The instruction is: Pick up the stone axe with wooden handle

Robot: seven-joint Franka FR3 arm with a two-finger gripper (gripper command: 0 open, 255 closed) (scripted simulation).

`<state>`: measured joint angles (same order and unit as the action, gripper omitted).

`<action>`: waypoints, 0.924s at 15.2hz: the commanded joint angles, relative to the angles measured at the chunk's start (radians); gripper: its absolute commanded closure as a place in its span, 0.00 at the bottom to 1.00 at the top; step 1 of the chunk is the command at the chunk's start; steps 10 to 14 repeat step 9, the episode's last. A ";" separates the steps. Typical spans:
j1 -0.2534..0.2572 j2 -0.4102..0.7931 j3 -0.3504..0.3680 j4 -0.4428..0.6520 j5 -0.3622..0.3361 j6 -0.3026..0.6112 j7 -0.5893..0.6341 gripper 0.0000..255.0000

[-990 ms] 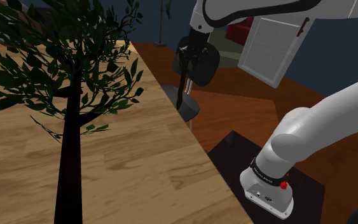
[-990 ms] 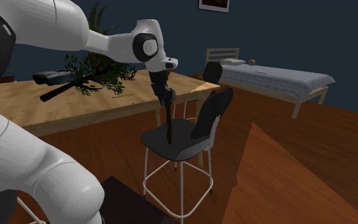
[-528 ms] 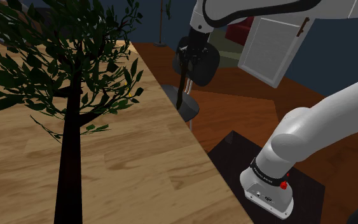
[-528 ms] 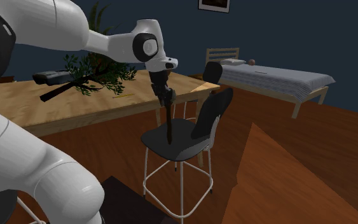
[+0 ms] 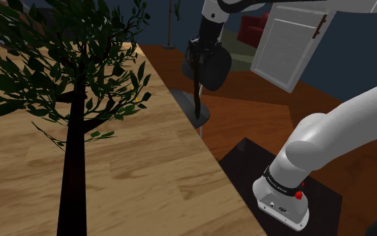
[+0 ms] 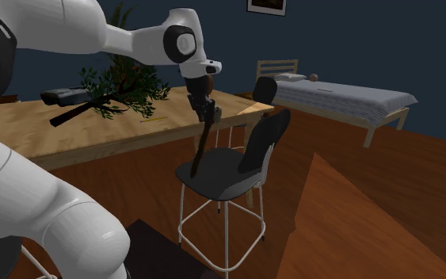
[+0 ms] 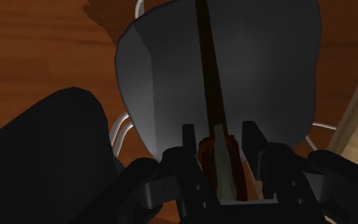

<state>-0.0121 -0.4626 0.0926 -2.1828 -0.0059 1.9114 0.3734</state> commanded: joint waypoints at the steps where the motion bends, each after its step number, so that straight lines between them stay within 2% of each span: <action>1: 0.000 0.003 0.000 0.032 0.000 -0.028 -0.001 1.00; 7: -0.002 0.016 -0.001 0.123 -0.001 -0.107 -0.003 1.00; 14: -0.002 0.016 -0.001 0.126 -0.001 -0.109 -0.003 1.00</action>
